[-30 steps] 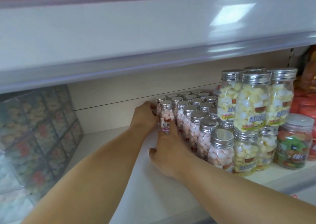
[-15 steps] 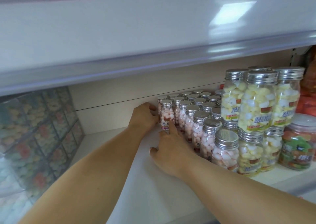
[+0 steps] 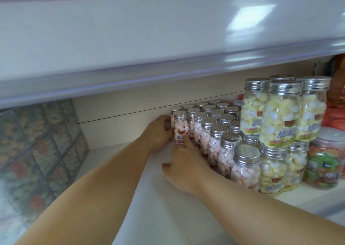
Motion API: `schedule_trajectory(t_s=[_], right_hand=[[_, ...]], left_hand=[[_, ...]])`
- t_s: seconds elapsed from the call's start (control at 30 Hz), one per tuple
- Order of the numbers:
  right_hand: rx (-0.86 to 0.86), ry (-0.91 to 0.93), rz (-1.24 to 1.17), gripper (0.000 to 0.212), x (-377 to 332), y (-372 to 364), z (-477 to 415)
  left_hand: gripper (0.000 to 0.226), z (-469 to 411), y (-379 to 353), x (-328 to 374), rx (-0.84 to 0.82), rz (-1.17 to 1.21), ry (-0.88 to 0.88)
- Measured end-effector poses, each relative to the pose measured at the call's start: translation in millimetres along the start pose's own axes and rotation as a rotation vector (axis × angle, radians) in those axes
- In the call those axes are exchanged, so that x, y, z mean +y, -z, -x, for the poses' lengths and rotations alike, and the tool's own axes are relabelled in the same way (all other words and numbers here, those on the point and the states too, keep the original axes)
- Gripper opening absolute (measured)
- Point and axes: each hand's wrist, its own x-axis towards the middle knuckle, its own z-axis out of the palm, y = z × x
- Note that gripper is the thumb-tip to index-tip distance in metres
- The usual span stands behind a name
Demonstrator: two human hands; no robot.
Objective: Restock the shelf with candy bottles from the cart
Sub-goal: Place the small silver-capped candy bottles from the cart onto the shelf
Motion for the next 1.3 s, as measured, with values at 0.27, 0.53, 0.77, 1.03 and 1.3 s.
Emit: schedule_trajectory(t_s=[0.27, 0.53, 0.77, 1.03, 1.3], right_hand=[[0.021, 0.003, -0.023, 0.063, 1.3, -2.3, -0.9], [0.010, -0.005, -0.037, 0.063, 1.4, -1.3, 0.1], [0.006, 0.001, -0.063, 0.061, 2.2, -0.5, 0.8], [0.016, 0.010, -0.044, 0.055, 2.3, -1.0, 1.6], [0.013, 0.001, -0.043, 0.062, 1.5, -0.7, 2.7]], left_hand=[[0.062, -3.0, 5.3, 2.8, 0.080, 0.024, -0.136], [0.041, -8.9, 7.0, 6.0, 0.074, 0.001, -0.089], [0.044, -7.0, 4.9, 2.7, 0.044, -0.023, -0.081], [0.033, -4.8, -1.8, -0.7, 0.099, -0.060, -0.006], [0.032, -3.6, -4.8, -1.6, 0.145, -0.064, 0.094]])
